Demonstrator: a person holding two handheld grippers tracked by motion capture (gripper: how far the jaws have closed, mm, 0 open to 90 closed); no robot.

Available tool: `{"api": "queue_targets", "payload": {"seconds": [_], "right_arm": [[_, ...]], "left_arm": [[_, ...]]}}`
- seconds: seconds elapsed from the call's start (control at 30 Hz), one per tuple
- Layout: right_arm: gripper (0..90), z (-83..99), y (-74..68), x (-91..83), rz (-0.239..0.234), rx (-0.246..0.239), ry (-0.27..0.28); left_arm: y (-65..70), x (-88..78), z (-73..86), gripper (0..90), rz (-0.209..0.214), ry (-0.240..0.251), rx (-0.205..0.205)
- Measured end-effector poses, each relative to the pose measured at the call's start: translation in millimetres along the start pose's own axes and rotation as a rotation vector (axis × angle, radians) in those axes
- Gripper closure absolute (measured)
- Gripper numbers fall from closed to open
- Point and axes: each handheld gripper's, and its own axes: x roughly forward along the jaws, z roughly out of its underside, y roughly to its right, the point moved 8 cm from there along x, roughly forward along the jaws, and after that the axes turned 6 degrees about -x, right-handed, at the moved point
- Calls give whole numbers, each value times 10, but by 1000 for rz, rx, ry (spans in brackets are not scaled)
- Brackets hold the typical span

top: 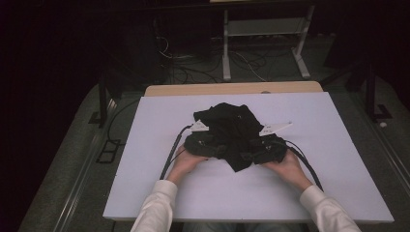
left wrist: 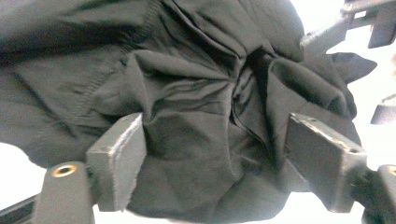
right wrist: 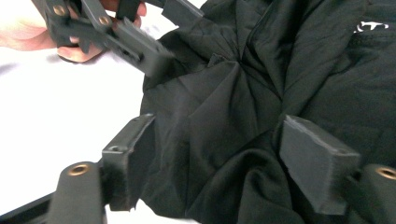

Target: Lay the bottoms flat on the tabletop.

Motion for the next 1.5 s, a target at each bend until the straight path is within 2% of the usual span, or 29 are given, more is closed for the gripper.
{"api": "queue_targets", "payload": {"seconds": [0.03,0.1,0.13,0.17,0.2,0.23,0.27,0.3,0.33,0.37,0.4,0.47,0.5,0.53,0.57,0.6,0.63,0.77,0.87,1.03,1.17,1.33,1.5], "right_arm": [[304,-5,3,27,-2,-4,-13],[354,-18,-2,86,-2,-10,-27],[398,-26,-10,169,-9,-12,-51],[398,-26,-10,169,-9,-12,-51],[420,-31,-17,215,-9,-13,-63],[495,-48,-37,251,-19,-20,-59],[651,-62,-64,326,-21,-33,-85],[651,-62,-64,326,-21,-33,-85],[751,-79,-69,335,-11,-35,-87],[811,-93,-76,335,-28,-25,-91],[827,-101,-74,325,-45,-7,-92],[839,-113,-53,263,-66,28,-82],[842,-141,-5,154,-93,71,-55],[842,-141,-5,154,-93,71,-55],[842,-159,20,88,-112,98,-35],[842,-190,78,-49,-131,136,-1],[842,-200,109,-116,-138,151,17],[843,-203,211,-312,-131,179,58],[844,-183,341,-534,-112,219,106],[844,-176,419,-677,-101,244,141],[844,-167,450,-732,-113,266,156],[844,-92,359,-697,-143,276,123],[844,-27,208,-715,-177,270,99]], "left_arm": [[2,17,7,303,-18,-16,11],[9,26,1,398,-36,-15,33],[6,30,1,505,-44,-16,34],[-2,30,-3,505,-53,-15,34],[-8,30,-5,557,-54,-15,32],[-11,27,-4,595,-55,-17,35],[-16,23,0,691,-61,-22,43],[-21,19,2,691,-63,-26,45],[-24,16,3,755,-67,-28,43],[-30,12,3,813,-69,-31,44],[-35,4,3,852,-68,-36,43],[-49,-19,0,867,-71,-42,48],[-55,-40,-2,869,-69,-49,49],[-59,-66,-11,869,-63,-49,38],[-64,-94,-22,870,-56,-46,26],[-73,-127,-32,870,-56,-45,24],[-76,-161,-40,870,-54,-43,20],[-104,-292,-63,869,-51,-41,27],[-135,-392,-84,870,-37,-33,7],[-165,-565,-156,870,-26,-3,-11],[-177,-688,-208,870,-11,13,-28],[-147,-767,-140,870,13,-19,-48],[-1,-876,-55,870,35,-50,-26]]}}
